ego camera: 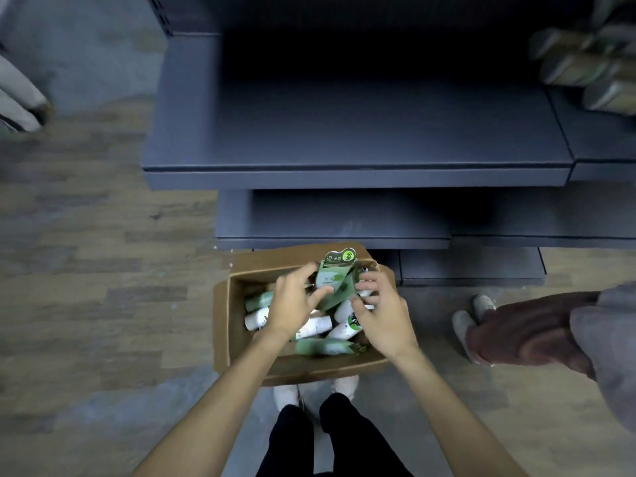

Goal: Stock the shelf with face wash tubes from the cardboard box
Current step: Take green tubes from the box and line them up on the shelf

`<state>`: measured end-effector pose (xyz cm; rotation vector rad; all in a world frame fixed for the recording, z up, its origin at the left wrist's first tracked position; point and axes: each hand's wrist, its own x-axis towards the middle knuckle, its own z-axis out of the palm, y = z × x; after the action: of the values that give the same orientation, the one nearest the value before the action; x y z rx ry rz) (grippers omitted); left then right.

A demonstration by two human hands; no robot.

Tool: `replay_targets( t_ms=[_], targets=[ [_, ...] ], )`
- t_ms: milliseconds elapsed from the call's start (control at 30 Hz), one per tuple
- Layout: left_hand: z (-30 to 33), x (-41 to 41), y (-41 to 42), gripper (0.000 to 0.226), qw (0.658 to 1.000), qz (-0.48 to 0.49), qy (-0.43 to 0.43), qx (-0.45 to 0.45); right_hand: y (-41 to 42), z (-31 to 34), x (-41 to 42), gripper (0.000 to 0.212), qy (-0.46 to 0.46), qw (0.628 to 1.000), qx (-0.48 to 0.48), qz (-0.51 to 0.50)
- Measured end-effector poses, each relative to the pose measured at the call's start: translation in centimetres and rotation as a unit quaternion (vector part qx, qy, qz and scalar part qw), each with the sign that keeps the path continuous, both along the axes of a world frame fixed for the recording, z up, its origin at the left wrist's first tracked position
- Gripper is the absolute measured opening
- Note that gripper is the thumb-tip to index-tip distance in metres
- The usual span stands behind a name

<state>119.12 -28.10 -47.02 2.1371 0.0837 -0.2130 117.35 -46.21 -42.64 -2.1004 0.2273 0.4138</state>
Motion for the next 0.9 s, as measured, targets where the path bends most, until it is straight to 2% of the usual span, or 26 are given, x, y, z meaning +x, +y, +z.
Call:
replay_targets(
  t_ms=[100, 300, 500, 700, 900],
  targets=[
    [3.2, 0.9, 1.1, 0.032, 0.999, 0.019, -0.031, -0.04, 1.3, 3.6, 1.7, 0.033, -0.055, 0.998, -0.001, 0.006],
    [11.2, 2.6, 2.7, 0.033, 0.989, 0.016, -0.114, -0.091, 3.5, 10.5, 3.2, 0.034, -0.13, 0.991, 0.005, 0.018],
    [20.4, 4.2, 5.8, 0.035, 0.977, -0.014, -0.195, -0.084, 5.4, 19.3, 4.5, 0.036, -0.207, 0.977, 0.022, 0.034],
    [32.8, 6.3, 8.3, 0.034, 0.952, -0.038, -0.296, -0.072, 7.5, 31.0, 6.5, 0.032, -0.324, 0.943, 0.042, 0.064],
    [44.3, 9.6, 8.7, 0.048, 0.922, -0.055, -0.381, -0.045, 8.1, 41.3, 8.6, 0.027, -0.409, 0.908, -0.002, 0.091]
  ],
)
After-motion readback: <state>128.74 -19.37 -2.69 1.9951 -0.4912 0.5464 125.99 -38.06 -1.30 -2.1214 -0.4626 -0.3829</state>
